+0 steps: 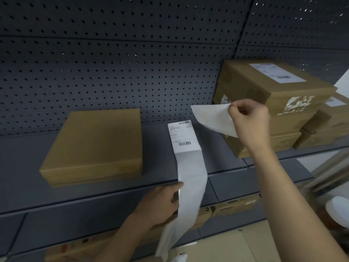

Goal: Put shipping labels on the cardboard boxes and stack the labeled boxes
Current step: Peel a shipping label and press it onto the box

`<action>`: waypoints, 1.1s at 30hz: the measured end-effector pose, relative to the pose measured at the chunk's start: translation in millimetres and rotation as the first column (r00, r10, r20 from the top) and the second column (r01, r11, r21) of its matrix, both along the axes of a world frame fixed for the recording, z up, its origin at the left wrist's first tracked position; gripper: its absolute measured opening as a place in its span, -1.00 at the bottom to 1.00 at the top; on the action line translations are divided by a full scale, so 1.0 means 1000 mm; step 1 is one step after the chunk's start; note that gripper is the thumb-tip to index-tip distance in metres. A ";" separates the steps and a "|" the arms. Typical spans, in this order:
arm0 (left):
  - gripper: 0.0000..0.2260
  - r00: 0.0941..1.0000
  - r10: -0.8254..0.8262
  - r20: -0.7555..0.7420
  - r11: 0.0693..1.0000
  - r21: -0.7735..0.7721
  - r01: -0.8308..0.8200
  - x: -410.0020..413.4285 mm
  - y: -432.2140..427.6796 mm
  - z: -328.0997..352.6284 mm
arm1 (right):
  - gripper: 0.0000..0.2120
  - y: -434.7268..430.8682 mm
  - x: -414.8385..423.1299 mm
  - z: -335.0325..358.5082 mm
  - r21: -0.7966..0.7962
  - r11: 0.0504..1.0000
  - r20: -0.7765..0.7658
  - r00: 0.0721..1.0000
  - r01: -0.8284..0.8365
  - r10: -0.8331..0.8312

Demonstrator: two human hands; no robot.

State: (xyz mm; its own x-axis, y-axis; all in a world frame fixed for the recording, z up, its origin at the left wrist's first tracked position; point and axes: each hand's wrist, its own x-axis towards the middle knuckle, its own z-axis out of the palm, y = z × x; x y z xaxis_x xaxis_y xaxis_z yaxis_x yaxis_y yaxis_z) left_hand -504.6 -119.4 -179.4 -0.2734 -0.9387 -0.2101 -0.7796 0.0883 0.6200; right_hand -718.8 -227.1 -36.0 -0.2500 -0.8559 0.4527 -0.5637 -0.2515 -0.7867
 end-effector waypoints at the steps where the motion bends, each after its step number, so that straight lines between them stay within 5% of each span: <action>1: -0.51 0.999 -0.020 0.046 0.999 -0.046 0.022 0.001 0.000 0.003 | -0.90 0.001 0.003 0.000 -0.004 1.000 0.008 1.000 -0.018 0.018; 4: -0.63 1.000 -0.011 -0.018 0.988 -0.151 0.008 0.003 -0.003 0.013 | -0.91 0.002 0.013 -0.004 -0.022 0.997 0.029 0.997 -0.067 0.068; 6: -0.74 0.930 0.124 -0.346 0.987 -0.051 -0.151 0.000 -0.009 0.029 | -0.92 0.004 0.019 -0.008 -0.044 0.992 0.027 0.993 -0.117 0.118; 9: -0.80 0.510 0.398 -0.762 0.915 0.290 -0.282 -0.001 -0.017 0.068 | -0.92 0.015 0.033 -0.014 -0.110 0.960 -0.065 0.966 -0.256 0.251; 11: -0.76 0.302 0.458 -0.836 0.881 0.382 -0.280 0.005 -0.023 0.088 | -0.93 0.030 0.046 -0.018 -0.161 0.919 -0.189 0.925 -0.361 0.330; 13: -0.66 0.202 0.486 -0.850 0.862 0.430 -0.267 0.015 -0.027 0.102 | -0.93 0.044 0.058 -0.023 -0.174 0.869 -0.280 0.870 -0.463 0.407; 17: -0.55 0.161 0.469 -0.868 0.863 0.412 -0.294 0.039 -0.025 0.112 | -0.91 0.061 0.078 -0.034 -0.156 0.792 -0.303 0.792 -0.590 0.530; 22: -0.80 0.196 0.452 -0.870 0.849 0.352 -0.393 0.072 -0.016 0.107 | -0.92 0.067 0.113 -0.049 -0.121 0.729 -0.422 0.700 -0.674 0.577; 29: -0.80 0.298 0.443 -0.845 0.834 0.266 -0.484 0.133 -0.011 0.096 | -0.86 0.070 0.169 -0.062 -0.003 0.693 -0.503 0.600 -0.721 0.622; 33: -0.78 0.365 0.454 -0.813 0.817 0.217 -0.534 0.172 -0.014 0.094 | -0.84 0.070 0.197 -0.064 -0.039 0.729 -0.426 0.671 -0.684 0.607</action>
State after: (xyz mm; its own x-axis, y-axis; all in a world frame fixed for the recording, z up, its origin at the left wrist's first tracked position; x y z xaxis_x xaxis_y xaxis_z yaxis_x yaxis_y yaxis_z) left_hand -332.8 -133.0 -85.0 0.2410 -0.9659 -0.0948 0.1417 -0.0617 0.9880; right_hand -522.1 -157.5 -99.9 0.5474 -0.6317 0.5489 -0.4319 -0.7751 -0.4612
